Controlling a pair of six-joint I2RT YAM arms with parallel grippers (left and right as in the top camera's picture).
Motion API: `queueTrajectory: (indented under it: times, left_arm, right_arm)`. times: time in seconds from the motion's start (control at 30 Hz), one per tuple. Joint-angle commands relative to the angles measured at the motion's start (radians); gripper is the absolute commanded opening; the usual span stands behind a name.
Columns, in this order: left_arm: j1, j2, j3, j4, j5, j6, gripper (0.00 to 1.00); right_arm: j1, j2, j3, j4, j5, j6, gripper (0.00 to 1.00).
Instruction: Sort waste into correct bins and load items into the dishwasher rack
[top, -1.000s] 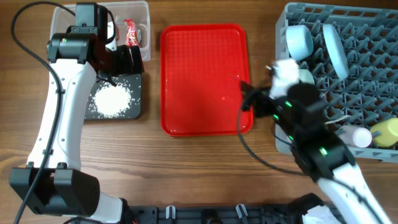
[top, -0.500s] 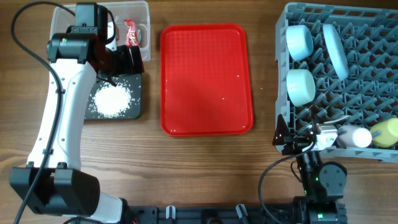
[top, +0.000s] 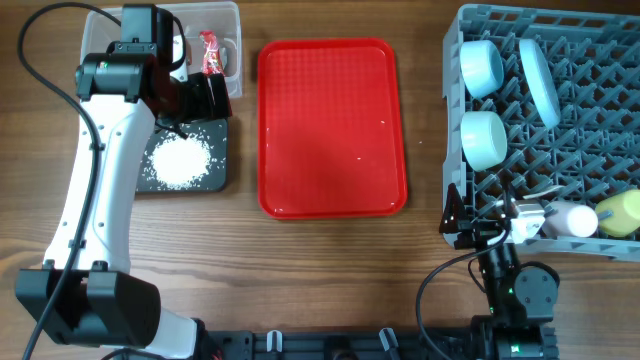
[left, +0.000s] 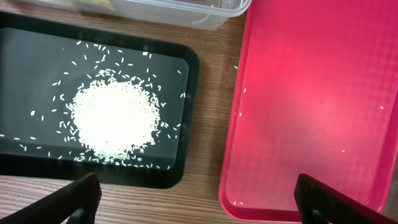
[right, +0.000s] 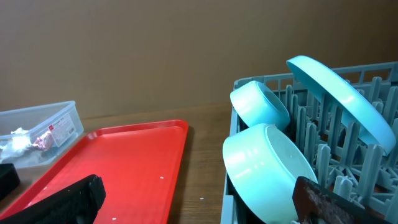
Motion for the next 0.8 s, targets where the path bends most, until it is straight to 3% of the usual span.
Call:
queueTrajectory:
  times: [0.0, 0.1, 0.13, 0.2, 0.33, 0.47, 0.63, 0.77]
  left_arm:
    - [-0.042, -0.100, -0.045, 0.145, 0.047, -0.009, 1.00]
    - [-0.093, -0.330, -0.312, 0.442, 0.056, -0.010, 1.00]
    - [-0.092, -0.439, -0.457, 0.520, 0.085, -0.010, 1.00]
    - [-0.052, -0.787, -0.910, 0.737, 0.121, -0.013, 1.00]
    - [0.017, -1.243, -1.373, 0.953, 0.164, -0.017, 1.00]
    - [0.042, -1.442, -1.483, 0.966, 0.166, -0.016, 1.00]
    - [0.053, -1.564, -1.528, 0.967, 0.102, -0.009, 1.00]
    - [0.088, -1.651, -1.592, 1.062, 0.102, -0.010, 1.00]
  right_arm:
    - [-0.004, -0.014, -0.001, 0.003, -0.005, -0.011, 1.00]
    - [-0.004, -0.014, -0.001, 0.003, -0.005, -0.010, 0.99]
    - [-0.004, -0.014, -0.001, 0.003, -0.005, -0.010, 1.00]
    - [-0.004, -0.014, -0.001, 0.003, -0.005, -0.010, 1.00]
    - [-0.004, -0.014, -0.001, 0.003, -0.005, -0.010, 1.00]
    - [-0.004, -0.014, -0.001, 0.003, -0.005, -0.010, 1.00]
    - [-0.004, -0.014, -0.001, 0.003, -0.005, -0.011, 1.00]
    - [-0.004, -0.014, -0.001, 0.003, -0.005, -0.010, 1.00]
